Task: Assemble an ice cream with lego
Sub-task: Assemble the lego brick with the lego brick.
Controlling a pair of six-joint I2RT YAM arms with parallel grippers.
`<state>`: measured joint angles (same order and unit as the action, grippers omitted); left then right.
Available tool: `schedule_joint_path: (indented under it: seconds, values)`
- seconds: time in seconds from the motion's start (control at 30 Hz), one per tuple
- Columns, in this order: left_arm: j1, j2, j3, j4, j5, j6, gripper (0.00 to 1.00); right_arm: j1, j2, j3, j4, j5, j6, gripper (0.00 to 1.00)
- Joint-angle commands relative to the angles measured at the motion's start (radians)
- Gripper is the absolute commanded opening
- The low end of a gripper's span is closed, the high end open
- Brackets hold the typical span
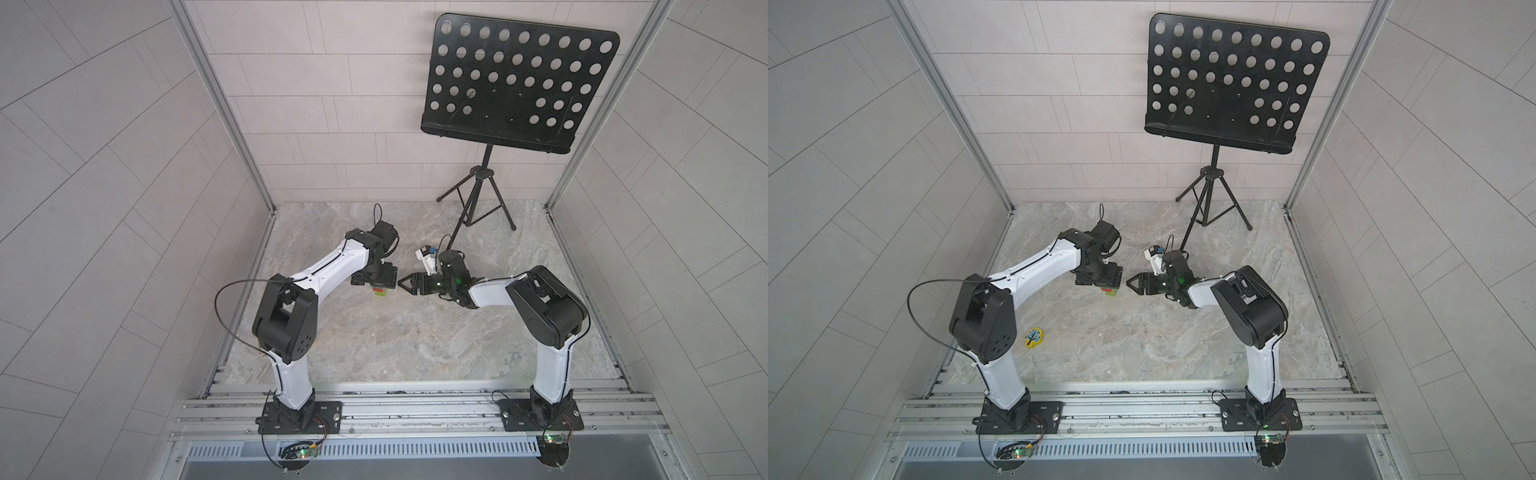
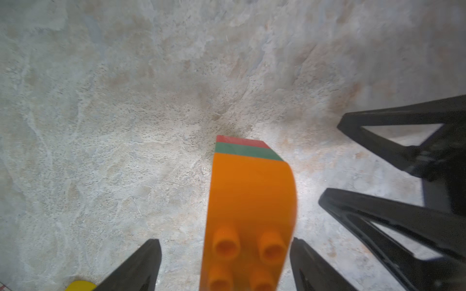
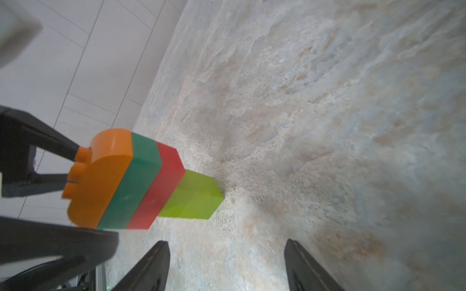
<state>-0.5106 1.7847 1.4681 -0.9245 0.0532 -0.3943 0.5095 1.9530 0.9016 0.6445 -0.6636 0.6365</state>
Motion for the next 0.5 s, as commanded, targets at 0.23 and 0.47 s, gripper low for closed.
schedule_joint_path:
  seconds: [0.23, 0.47]
  values:
    - [0.011, -0.458, -0.186, 0.055, -0.155, -0.088, 0.98, 0.051, 0.086, -0.025, 0.304, -0.047, -0.188, 0.77]
    - [0.013, -0.779, -0.452, 0.075, -0.300, -0.087, 0.99, 0.147, 0.104, -0.006, 0.195, 0.063, -0.460, 0.73]
